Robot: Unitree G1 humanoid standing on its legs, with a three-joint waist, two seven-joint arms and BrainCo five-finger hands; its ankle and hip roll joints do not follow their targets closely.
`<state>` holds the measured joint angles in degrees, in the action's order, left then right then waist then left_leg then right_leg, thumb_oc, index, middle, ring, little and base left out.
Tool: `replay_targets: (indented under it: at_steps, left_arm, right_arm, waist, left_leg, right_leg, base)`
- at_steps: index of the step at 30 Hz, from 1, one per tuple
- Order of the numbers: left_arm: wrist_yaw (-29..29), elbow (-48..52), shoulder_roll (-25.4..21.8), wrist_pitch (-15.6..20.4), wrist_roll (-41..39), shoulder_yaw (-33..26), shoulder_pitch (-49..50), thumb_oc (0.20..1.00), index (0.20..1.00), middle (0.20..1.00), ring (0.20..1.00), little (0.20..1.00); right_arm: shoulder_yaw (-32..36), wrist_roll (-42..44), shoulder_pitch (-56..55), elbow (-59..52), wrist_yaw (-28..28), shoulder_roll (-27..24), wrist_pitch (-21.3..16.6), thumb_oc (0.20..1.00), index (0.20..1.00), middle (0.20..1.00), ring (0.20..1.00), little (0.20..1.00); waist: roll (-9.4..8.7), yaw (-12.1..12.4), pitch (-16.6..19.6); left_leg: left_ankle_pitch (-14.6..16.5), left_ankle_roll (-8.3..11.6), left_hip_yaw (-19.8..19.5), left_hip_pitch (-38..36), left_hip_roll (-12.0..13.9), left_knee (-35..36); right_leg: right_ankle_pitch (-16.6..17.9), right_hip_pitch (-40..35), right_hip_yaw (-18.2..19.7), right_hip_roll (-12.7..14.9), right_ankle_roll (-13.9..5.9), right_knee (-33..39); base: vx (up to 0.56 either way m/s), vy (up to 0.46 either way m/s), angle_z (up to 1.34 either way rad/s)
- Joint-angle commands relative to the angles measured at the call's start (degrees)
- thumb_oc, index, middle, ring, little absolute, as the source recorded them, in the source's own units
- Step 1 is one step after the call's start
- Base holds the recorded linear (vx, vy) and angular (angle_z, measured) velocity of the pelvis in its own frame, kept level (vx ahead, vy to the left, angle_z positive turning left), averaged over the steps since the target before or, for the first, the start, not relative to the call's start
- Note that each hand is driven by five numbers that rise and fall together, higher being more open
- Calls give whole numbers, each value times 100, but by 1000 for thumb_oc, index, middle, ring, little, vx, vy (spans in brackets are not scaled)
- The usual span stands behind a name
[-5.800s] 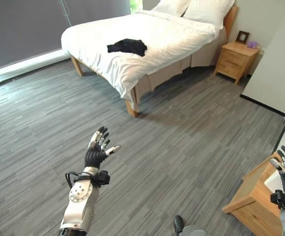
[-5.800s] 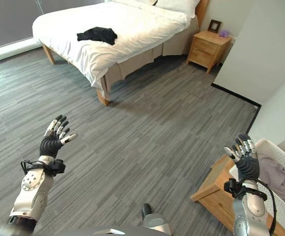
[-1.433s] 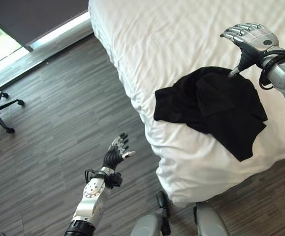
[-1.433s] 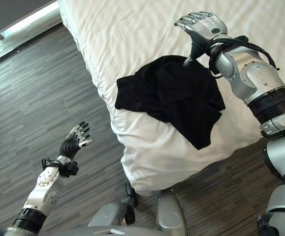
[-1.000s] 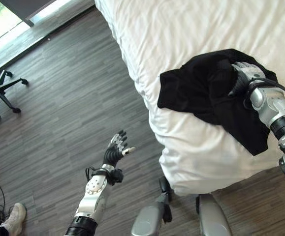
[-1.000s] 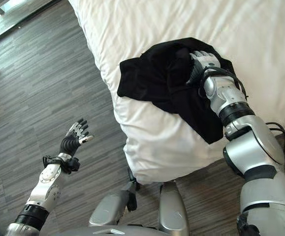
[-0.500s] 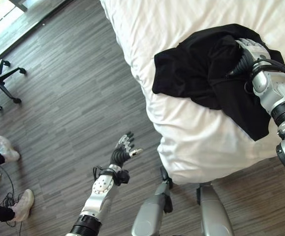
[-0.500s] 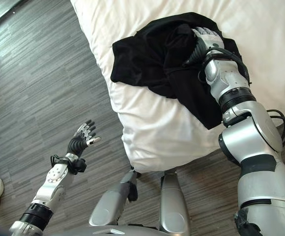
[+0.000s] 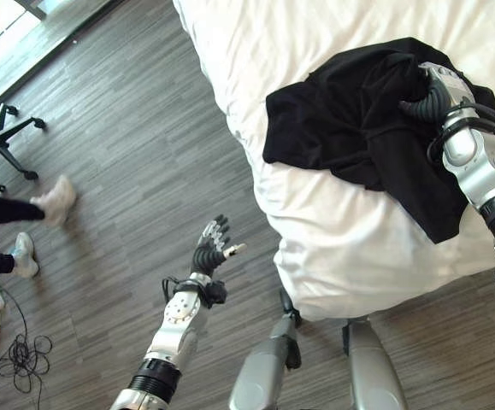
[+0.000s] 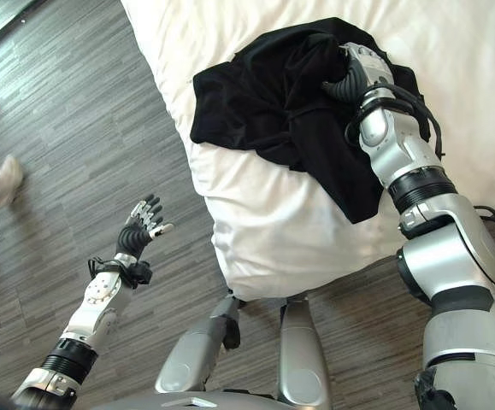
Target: Pick up bed clothes into laundry basket.
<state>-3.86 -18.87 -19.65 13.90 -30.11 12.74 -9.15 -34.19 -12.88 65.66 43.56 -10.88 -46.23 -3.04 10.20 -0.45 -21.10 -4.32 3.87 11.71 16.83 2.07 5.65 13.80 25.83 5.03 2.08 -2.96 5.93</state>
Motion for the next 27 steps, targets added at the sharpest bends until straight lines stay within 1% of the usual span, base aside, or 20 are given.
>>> replay_targets:
  at_steps: [1, 4, 9, 11, 15, 16, 17, 19, 20, 21, 23, 25, 26, 27]
  left_arm:
    - [-23, 236, -238, 374, 150, -277, -4, 1000, 1000, 1000, 1000, 1000]
    - [58, 326, -294, 381, 112, -324, 89, 1000, 1000, 1000, 1000, 1000]
    - [127, 322, -333, 361, 87, -378, 168, 1000, 1000, 1000, 1000, 1000]
    - [178, 338, -353, 350, 114, -379, 204, 1000, 1000, 1000, 1000, 1000]
    - [224, 312, -365, 344, 104, -374, 228, 1000, 1000, 1000, 1000, 1000]
    - [257, 309, -360, 339, 93, -362, 234, 1000, 1000, 1000, 1000, 1000]
    - [257, 309, -364, 339, 92, -359, 235, 1000, 1000, 1000, 1000, 1000]
    - [275, 280, -357, 336, 79, -329, 244, 1000, 1000, 1000, 1000, 1000]
    - [286, 290, -367, 332, 72, -319, 249, 1000, 1000, 1000, 1000, 1000]
    - [288, 260, -367, 322, 66, -328, 267, 1000, 1000, 1000, 1000, 1000]
    - [295, 272, -370, 313, 68, -321, 273, 1000, 1000, 1000, 1000, 1000]
    - [306, 248, -369, 291, 92, -302, 279, 1000, 1000, 1000, 1000, 1000]
    - [306, 248, -367, 291, 93, -302, 279, 1000, 1000, 1000, 1000, 1000]
    - [310, 243, -369, 285, 102, -303, 278, 1000, 1000, 1000, 1000, 1000]
  right_arm:
    - [9, 268, 148, 51, -194, -58, -132, 200, 200, 200, 200, 200]
    - [164, 303, 188, -63, -278, -343, -136, 200, 200, 200, 200, 200]
    - [274, 328, 184, -116, -285, -535, -138, 200, 200, 200, 200, 200]
    - [335, 362, 164, -168, -268, -658, -152, 200, 200, 200, 200, 200]
    - [402, 440, 173, -159, -272, -748, -165, 200, 200, 200, 200, 200]
    - [503, 682, 173, -180, -263, -779, -231, 200, 200, 200, 200, 200]
    - [509, 687, 166, -182, -261, -782, -232, 200, 200, 200, 200, 200]
    - [755, 1341, 217, -282, -295, -769, -388, 200, 200, 200, 200, 200]
    - [800, 1521, 248, -359, -292, -779, -444, 200, 200, 200, 200, 200]
    - [931, 1945, 275, -520, -279, -745, -560, 200, 200, 200, 200, 200]
    - [938, 2019, 264, -598, -256, -744, -585, 200, 200, 200, 200, 200]
    - [868, 2069, 384, -908, -210, -802, -635, 200, 200, 200, 200, 200]
    - [867, 2070, 383, -912, -209, -803, -632, 200, 200, 200, 200, 200]
    - [831, 2099, 440, -1201, -182, -828, -659, 200, 200, 200, 200, 200]
  waist:
    - [-424, -52, -333]
    - [-471, -49, -266]
    - [-542, -31, -198]
    - [-607, -35, -148]
    - [-653, -36, -117]
    - [-687, -37, -90]
    - [-689, -34, -91]
    - [-759, -46, -53]
    - [-789, -50, -36]
    - [-844, -57, 0]
    - [-874, -54, 6]
    - [-951, -70, 58]
    - [-950, -69, 57]
    - [-995, -87, 83]
  left_leg:
    - [-80, 342, -144, -111, -87, -65]
    - [-52, 318, -147, -192, -94, -65]
    - [-34, 295, -153, -255, -105, -65]
    - [-32, 279, -169, -297, -100, -65]
    - [-27, 276, -175, -333, -108, -65]
    - [-18, 269, -172, -364, -110, -65]
    - [-18, 269, -172, -366, -110, -65]
    - [-4, 260, -150, -407, -102, -65]
    - [1, 254, -145, -421, -103, -65]
    - [28, 241, -128, -454, -102, -65]
    - [39, 235, -117, -478, -105, -65]
    - [66, 220, -88, -527, -107, -65]
    - [68, 220, -85, -529, -108, -65]
    - [83, 216, -73, -553, -109, -65]
  right_leg:
    - [-531, -286, 468, 402, -421, -93]
    - [-527, -337, 471, 416, -423, -93]
    - [-533, -395, 468, 424, -427, -93]
    - [-535, -439, 466, 428, -421, -93]
    - [-542, -488, 463, 436, -414, -93]
    - [-546, -521, 456, 439, -411, -93]
    - [-547, -523, 455, 439, -411, -93]
    - [-547, -553, 458, 432, -408, -93]
    - [-549, -560, 466, 428, -412, -93]
    - [-551, -581, 475, 430, -417, -93]
    - [-550, -594, 489, 430, -417, -93]
    - [-562, -622, 500, 417, -415, -99]
    - [-563, -624, 502, 417, -415, -99]
    - [-571, -645, 520, 406, -416, -101]
  base:
    - [0, 0, 0]
    - [-8, 15, 3]
    - [-9, 16, 4]
    - [-2, 11, 4]
    - [1, 17, 9]
    - [10, 8, 3]
    - [0, 0, 0]
    - [0, 0, 0]
    - [40, 20, -3]
    - [43, 20, -4]
    - [37, 17, -4]
    - [43, 16, -5]
    - [43, 11, -5]
    - [39, 11, -4]
